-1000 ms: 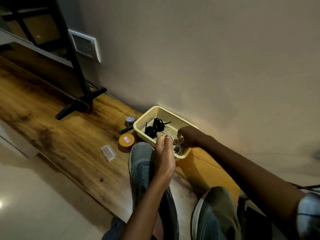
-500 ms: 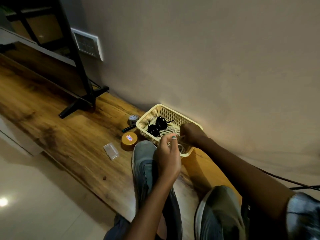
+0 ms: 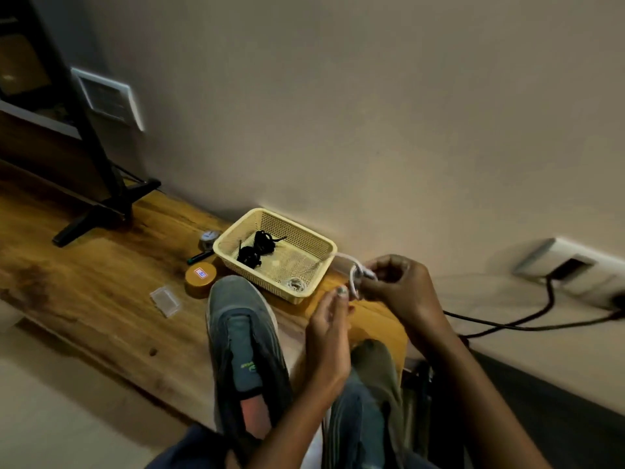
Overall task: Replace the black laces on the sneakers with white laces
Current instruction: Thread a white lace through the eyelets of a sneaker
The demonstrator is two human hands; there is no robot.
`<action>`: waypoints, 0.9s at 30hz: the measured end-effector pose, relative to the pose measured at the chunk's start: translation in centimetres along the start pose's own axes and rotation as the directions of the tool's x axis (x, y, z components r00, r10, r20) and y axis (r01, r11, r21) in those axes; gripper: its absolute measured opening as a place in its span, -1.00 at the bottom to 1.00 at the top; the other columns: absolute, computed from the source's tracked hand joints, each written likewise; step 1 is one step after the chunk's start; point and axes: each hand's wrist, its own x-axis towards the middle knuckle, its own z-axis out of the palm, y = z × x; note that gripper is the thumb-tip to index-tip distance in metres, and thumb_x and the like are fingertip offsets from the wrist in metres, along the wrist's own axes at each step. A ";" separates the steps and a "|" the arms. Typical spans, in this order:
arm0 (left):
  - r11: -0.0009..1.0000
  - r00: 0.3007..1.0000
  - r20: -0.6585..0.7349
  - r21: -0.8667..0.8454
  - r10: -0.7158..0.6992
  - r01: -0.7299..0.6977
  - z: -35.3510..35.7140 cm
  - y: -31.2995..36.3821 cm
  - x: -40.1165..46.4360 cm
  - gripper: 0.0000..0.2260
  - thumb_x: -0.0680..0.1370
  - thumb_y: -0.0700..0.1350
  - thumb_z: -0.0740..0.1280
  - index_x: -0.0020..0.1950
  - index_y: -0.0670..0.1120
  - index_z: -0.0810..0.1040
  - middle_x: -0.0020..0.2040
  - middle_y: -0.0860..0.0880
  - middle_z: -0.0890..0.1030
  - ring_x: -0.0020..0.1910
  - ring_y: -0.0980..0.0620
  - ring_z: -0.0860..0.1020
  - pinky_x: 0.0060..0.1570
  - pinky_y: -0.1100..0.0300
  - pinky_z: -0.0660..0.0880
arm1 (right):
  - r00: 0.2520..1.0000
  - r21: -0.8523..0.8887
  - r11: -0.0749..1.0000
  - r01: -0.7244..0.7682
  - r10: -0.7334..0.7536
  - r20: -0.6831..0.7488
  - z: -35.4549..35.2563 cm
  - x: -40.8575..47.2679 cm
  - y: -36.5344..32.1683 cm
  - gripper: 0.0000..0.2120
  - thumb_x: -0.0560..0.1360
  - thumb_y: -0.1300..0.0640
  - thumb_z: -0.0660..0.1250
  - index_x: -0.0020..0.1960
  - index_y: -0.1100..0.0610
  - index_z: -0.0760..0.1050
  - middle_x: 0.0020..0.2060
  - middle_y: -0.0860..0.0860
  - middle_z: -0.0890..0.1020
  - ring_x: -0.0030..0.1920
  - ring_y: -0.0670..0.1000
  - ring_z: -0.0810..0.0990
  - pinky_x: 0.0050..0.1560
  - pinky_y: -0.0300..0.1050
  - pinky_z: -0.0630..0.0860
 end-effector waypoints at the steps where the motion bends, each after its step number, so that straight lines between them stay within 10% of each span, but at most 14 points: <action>1: 0.996 0.997 0.062 -0.060 -0.054 0.058 0.7 -0.3 -0.8 -0.87 0.64 -0.06 0.19 0.02 0.11 0.51 -0.03 0.09 0.62 -0.02 0.08 0.60 0.00 0.16 0.51 | 1.000 -0.001 1.000 -0.024 0.024 0.012 -0.4 -1.0 0.6 -0.85 0.36 0.43 0.45 -0.18 0.22 0.57 -0.39 0.10 0.63 -0.44 -0.07 0.57 -0.39 -0.24 0.51; 6: 0.990 0.979 0.165 -0.055 -0.117 0.128 1.5 -1.0 -1.6 -0.85 0.60 -0.17 0.25 0.06 -0.05 0.60 -0.09 -0.01 0.69 -0.10 0.08 0.65 -0.10 0.17 0.58 | 0.986 -0.038 0.992 -0.124 0.128 0.111 -2.1 -3.2 2.5 -0.84 0.40 0.37 0.45 -0.19 0.14 0.56 -0.41 0.01 0.60 -0.50 -0.24 0.52 -0.49 -0.41 0.38; 13: 0.996 0.992 -0.108 -0.069 -0.059 0.052 0.7 0.3 2.0 -0.80 0.65 -0.20 0.13 -0.06 -0.10 0.53 -0.17 0.00 0.63 -0.34 0.22 0.61 -0.27 0.34 0.52 | 0.954 0.240 0.932 -0.270 0.293 -0.064 -3.1 -2.0 4.4 -0.98 0.47 0.25 0.42 -0.10 0.18 0.59 -0.38 0.00 0.65 -0.39 -0.09 0.57 -0.46 -0.34 0.46; 21: 0.973 0.958 -0.265 0.226 0.115 -0.054 -0.4 -0.3 3.5 -0.87 0.58 -0.23 0.24 0.02 -0.02 0.52 0.01 0.06 0.60 -0.11 0.10 0.56 -0.08 0.25 0.47 | 0.865 0.578 0.743 -0.338 0.487 -0.119 -3.1 -1.7 5.1 -0.84 0.47 0.32 0.37 0.04 0.20 0.56 -0.20 0.08 0.65 -0.21 -0.02 0.59 -0.26 -0.25 0.47; 27: 0.361 0.973 0.041 0.924 0.225 -0.122 -1.3 0.0 2.6 -0.65 0.56 0.15 0.20 -0.24 -0.05 0.57 -0.31 0.01 0.61 -0.29 -0.05 0.58 -0.26 0.11 0.51 | 0.926 0.516 0.803 -0.298 0.374 -0.047 -2.3 -1.8 4.6 -0.86 0.58 0.23 0.26 -0.07 0.12 0.58 -0.22 0.02 0.67 -0.22 -0.06 0.63 -0.30 -0.29 0.52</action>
